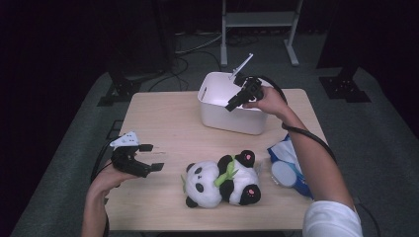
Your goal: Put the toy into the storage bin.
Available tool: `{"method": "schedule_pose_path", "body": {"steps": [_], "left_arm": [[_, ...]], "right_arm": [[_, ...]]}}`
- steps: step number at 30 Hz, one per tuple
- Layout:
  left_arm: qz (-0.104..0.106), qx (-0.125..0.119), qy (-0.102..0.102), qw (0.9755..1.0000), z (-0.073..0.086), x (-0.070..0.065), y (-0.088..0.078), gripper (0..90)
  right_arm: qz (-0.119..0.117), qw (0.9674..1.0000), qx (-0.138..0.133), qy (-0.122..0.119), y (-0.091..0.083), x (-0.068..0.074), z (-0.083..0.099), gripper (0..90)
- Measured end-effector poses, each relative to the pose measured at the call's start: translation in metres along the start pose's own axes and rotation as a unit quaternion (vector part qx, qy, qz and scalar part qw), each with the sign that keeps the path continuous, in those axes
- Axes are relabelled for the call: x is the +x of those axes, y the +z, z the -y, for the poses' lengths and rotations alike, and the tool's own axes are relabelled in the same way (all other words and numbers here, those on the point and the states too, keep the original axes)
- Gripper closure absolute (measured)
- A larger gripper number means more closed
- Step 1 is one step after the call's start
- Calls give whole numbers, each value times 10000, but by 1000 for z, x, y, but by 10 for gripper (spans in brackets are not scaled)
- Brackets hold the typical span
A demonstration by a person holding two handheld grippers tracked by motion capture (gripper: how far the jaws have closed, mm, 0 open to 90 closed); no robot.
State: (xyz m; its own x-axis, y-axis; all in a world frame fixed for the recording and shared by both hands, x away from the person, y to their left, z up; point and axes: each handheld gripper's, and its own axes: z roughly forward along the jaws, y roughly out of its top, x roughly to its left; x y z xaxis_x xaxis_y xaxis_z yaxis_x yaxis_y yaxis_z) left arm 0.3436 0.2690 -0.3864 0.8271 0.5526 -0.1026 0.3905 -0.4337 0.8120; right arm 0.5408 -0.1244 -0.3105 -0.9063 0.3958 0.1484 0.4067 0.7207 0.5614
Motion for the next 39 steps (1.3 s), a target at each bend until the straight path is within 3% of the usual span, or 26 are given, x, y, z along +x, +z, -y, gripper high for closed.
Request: {"method": "schedule_pose_path", "body": {"steps": [15, 20, 39], "left_arm": [[-13, -39, -61, 10000, 4, 4, -1, 94], [-72, -81, -79, 9999, 5, 5, -2, 94], [-49, -121, -64, 9999, 6, 4, -2, 94]], "right_arm": [[14, 9999, 143, -52, 17, -5, 2, 771], [-148, 9997, 180, -44, 20, -2, 4, 810], [-329, 9987, 201, -348, 19, 43, 15, 814]]}}
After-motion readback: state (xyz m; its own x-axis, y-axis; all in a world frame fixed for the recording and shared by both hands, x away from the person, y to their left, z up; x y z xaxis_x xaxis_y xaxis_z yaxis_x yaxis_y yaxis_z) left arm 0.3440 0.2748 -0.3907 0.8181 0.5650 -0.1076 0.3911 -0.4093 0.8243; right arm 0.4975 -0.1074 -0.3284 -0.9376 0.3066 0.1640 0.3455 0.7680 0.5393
